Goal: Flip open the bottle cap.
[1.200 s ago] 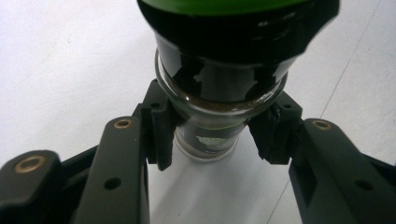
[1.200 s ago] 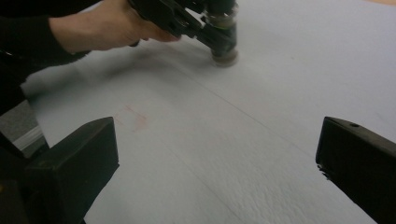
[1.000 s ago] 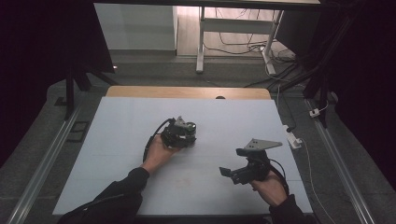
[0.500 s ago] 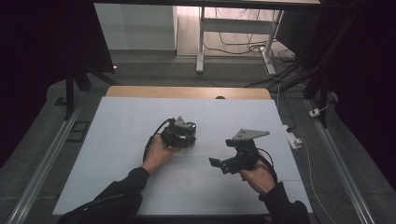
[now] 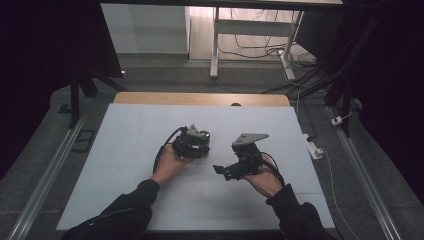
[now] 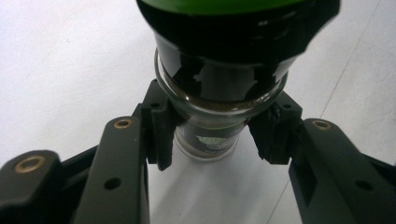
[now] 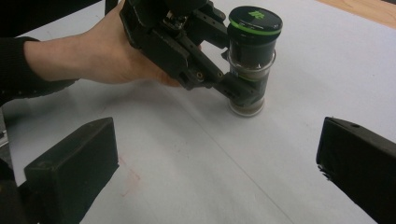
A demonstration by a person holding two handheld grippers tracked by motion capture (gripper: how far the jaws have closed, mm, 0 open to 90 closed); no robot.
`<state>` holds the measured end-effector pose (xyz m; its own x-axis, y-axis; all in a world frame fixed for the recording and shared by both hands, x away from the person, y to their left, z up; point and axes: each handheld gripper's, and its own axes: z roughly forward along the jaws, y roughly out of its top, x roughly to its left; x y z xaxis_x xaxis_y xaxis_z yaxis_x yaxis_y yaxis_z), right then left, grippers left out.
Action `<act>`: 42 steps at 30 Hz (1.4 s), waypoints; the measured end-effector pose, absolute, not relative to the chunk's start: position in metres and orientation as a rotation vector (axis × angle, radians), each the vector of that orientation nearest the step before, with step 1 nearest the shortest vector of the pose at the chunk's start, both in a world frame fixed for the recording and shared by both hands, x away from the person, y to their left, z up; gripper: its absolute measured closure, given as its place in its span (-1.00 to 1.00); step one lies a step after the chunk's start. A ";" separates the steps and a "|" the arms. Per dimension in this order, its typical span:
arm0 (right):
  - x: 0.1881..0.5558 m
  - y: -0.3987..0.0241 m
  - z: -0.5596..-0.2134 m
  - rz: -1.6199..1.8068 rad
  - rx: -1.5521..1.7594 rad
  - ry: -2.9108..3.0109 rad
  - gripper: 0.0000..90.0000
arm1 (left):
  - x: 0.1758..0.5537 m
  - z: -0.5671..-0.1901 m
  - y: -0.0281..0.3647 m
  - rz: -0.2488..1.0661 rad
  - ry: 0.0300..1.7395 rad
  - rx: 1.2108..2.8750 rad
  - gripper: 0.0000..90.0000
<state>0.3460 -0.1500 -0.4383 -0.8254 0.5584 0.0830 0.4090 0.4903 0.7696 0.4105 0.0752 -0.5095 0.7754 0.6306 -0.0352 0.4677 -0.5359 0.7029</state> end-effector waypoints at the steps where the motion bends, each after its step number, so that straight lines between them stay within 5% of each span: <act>1: 0.348 -0.148 -0.438 1.247 0.839 2.556 -1.00 | 0.410 -0.509 0.075 0.288 0.813 2.237 0.19; 21: 0.386 -0.119 -0.453 1.163 0.857 2.565 -0.98 | 0.411 -0.509 0.075 0.289 0.809 2.240 0.19; 27: 0.391 -0.122 -0.451 1.168 0.820 2.566 -0.47 | 0.411 -0.509 0.075 0.289 0.809 2.241 0.19; 31: 0.393 -0.119 -0.447 1.172 0.798 2.584 0.15 | 0.411 -0.509 0.075 0.289 0.807 2.241 0.19; 34: 0.394 -0.118 -0.446 1.170 0.804 2.593 0.31 | 0.411 -0.509 0.075 0.289 0.807 2.241 0.19; 35: 0.395 -0.116 -0.446 1.166 0.793 2.609 0.53 | 0.411 -0.509 0.075 0.289 0.808 2.241 0.19; 42: 0.398 -0.112 -0.450 1.154 0.780 2.609 1.00 | 0.411 -0.509 0.075 0.290 0.810 2.241 0.19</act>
<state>0.3984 -0.1115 -0.4498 -0.8451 0.5330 0.0422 0.3898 0.5602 0.7309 0.4106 0.0748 -0.5094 0.7769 0.6289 -0.0315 0.4656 -0.5401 0.7011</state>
